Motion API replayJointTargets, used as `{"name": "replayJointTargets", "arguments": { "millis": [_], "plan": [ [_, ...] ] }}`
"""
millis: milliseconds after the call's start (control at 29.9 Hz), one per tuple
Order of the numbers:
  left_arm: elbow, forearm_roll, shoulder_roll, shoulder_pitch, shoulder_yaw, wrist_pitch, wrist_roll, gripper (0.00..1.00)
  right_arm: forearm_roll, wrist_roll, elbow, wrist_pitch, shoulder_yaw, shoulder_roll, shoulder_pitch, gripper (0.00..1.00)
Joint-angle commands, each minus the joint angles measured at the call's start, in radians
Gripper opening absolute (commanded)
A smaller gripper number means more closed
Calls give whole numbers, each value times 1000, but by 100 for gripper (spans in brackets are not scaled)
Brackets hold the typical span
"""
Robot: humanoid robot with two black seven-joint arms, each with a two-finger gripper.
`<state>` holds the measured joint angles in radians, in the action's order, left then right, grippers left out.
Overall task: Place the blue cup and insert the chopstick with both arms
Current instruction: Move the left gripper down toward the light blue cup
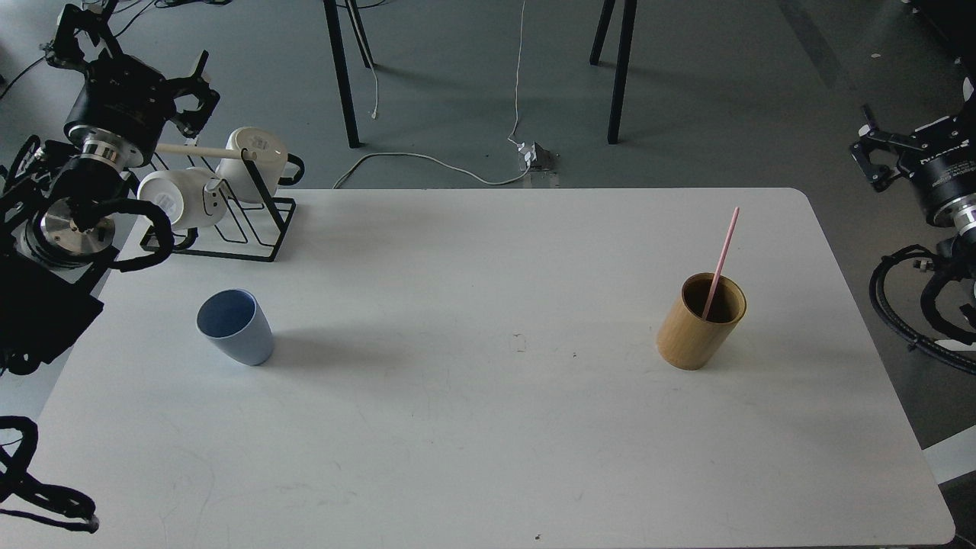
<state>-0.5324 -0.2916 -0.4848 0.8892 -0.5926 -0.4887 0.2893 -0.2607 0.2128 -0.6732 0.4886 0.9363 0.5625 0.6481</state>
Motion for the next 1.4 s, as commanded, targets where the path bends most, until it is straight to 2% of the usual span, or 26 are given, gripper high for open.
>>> {"name": "replayJointTargets", "arguments": {
  "millis": [0,368,434,535,668,902,1036,1136,1203,1303,1370],
  "plan": [
    [0,0,-6,0,4,0,-7,100,0,0,3,0,1,-1,-1,99],
    [-15,8,-20,17,-4,0,2,100,0,0,3,0,1,8,-1,99],
    [-70,15,-49,20,5,0,2,100,0,-1,4,0,2,10,-1,99],
    [-223,113,-145,14,7,0,8,99,0,0,6,0,7,14,-5,99],
    [-389,363,-263,13,5,0,34,99,0,0,10,0,7,36,-8,99],
    [-751,851,-443,-7,7,0,36,97,0,3,10,0,9,48,-8,99],
    [-897,1072,-535,-9,8,0,36,97,0,8,9,0,16,60,-8,99],
    [-937,1308,-567,-10,8,0,37,97,0,8,9,0,16,74,-8,99],
    [-936,1467,-571,-21,8,0,42,93,0,8,9,0,19,85,-8,99],
    [-936,1676,-578,-61,8,0,103,91,0,8,10,0,21,93,-8,99],
    [-936,1794,-577,-101,8,0,122,91,0,8,10,0,21,97,-10,99]
  ]
}}
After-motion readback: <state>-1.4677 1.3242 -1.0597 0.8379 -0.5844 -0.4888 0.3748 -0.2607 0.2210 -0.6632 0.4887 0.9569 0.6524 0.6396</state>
